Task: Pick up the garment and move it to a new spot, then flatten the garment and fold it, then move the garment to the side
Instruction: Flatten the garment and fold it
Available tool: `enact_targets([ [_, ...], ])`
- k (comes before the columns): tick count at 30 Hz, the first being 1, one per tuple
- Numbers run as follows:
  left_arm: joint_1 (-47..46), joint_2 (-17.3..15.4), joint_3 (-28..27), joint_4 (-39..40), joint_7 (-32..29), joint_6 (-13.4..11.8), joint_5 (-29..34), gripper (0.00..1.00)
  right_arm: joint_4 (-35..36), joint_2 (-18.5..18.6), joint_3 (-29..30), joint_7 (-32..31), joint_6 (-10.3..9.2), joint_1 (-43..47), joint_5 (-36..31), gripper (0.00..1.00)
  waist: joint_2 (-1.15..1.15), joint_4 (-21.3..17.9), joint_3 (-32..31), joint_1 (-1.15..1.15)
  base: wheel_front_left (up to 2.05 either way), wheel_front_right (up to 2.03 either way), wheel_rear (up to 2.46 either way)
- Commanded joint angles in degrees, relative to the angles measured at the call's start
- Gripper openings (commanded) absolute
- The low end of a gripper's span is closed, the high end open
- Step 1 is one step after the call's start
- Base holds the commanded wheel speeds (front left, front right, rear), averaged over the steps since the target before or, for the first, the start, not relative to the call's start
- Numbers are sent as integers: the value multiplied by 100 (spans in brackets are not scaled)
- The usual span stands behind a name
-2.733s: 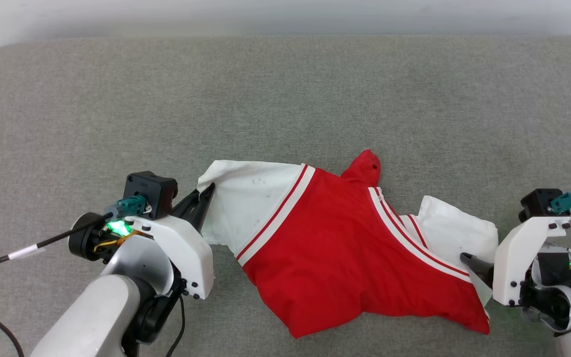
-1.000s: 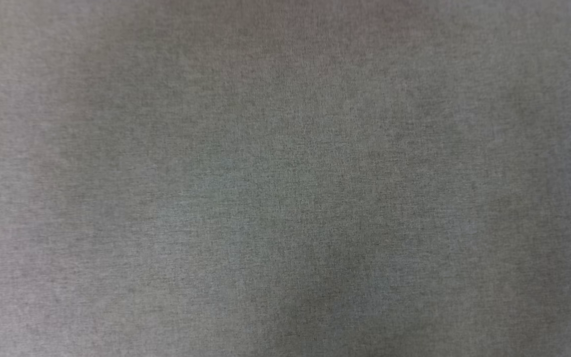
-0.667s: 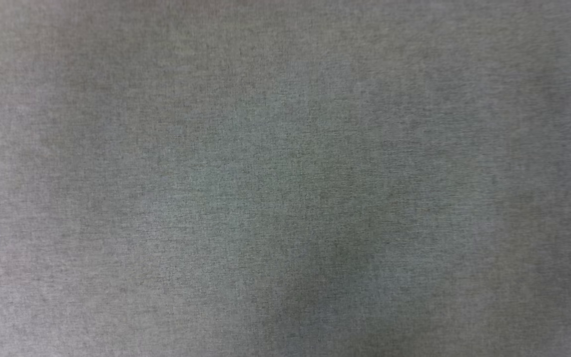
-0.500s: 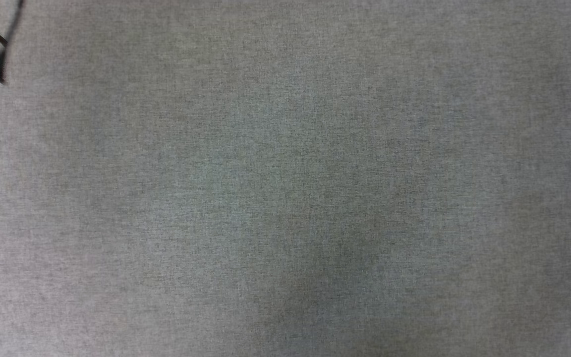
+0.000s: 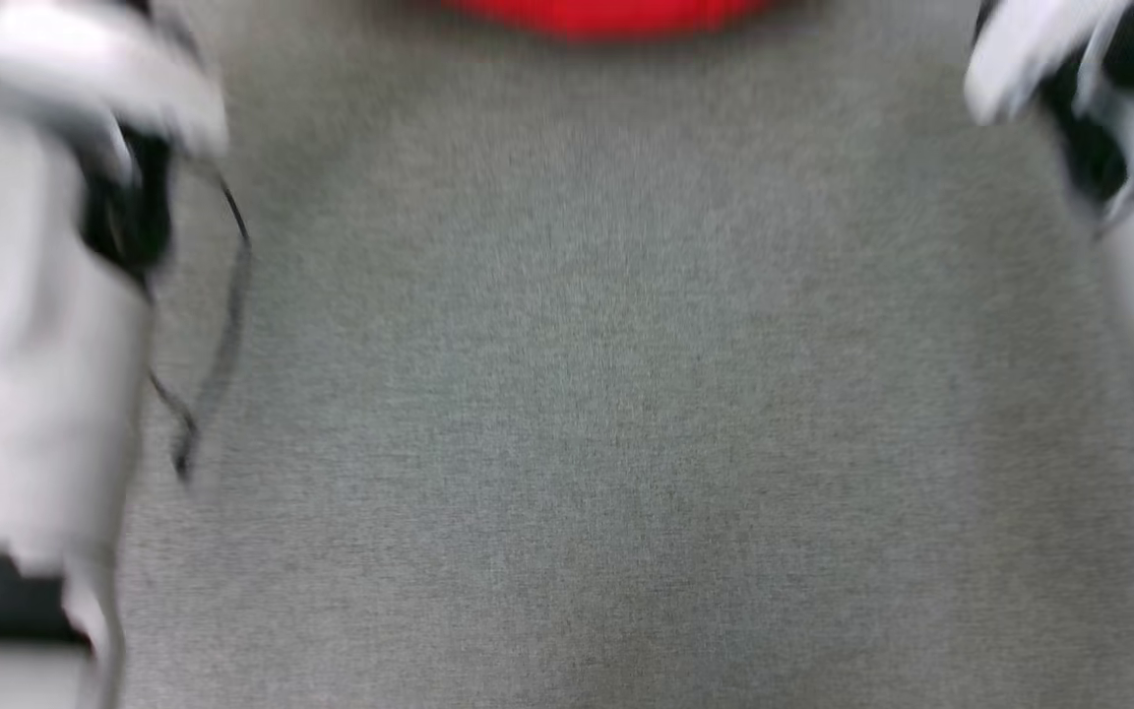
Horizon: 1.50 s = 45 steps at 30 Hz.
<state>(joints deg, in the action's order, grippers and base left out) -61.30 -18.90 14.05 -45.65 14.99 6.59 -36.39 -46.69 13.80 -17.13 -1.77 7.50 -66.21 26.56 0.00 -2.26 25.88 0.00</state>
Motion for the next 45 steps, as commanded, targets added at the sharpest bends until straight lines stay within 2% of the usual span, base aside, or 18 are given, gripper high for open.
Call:
enact_targets([
  [1,453,67,-76,128,23,18,-11,0,110,82,-44,47,-2,358,95,0,0,32,-419,0,0,0,0],
  [6,2063,156,-442,846,25,-106,22,0,693,241,-132,-6,-3,1729,438,0,0,8,-948,0,0,0,0],
  [13,3984,234,-470,1633,7,-351,136,0,1640,333,296,-278,-3,3604,468,0,0,6,-1538,0,0,0,0],
  [17,4909,231,-415,2041,-209,-508,44,0,2231,171,695,-511,-2,4677,343,0,0,-12,-1799,0,0,0,0],
  [19,5096,221,-416,2153,-264,-548,32,0,2387,123,811,-574,-3,4932,295,0,0,-15,-1851,0,0,0,0],
  [27,6466,126,-318,3128,-713,-1108,96,0,3600,-379,1711,-1260,-3,6791,-258,0,0,22,-2278,0,0,0,0],
  [34,7135,-20,-184,3992,-1108,-1533,315,0,4506,-680,2077,-1832,-3,7854,-931,0,0,91,-2392,0,0,0,0],
  [35,7168,-44,-168,4087,-1145,-1574,335,0,4583,-719,2100,-1885,-3,7920,-988,11,0,104,-2388,0,0,0,0],
  [36,7191,-58,-151,4185,-1173,-1605,366,0,4645,-747,2108,-1923,-3,7949,-1040,40,0,119,-2382,0,0,0,0],
  [37,7199,-61,-127,4277,-1188,-1636,398,0,4702,-754,2110,-1942,-3,7963,-1095,100,0,134,-2378,0,0,0,0],
  [45,7016,-113,-6,4749,-1259,-1731,575,0,4951,-605,2210,-1774,-2,7326,-1162,100,0,338,-2259,0,0,0,0],
])
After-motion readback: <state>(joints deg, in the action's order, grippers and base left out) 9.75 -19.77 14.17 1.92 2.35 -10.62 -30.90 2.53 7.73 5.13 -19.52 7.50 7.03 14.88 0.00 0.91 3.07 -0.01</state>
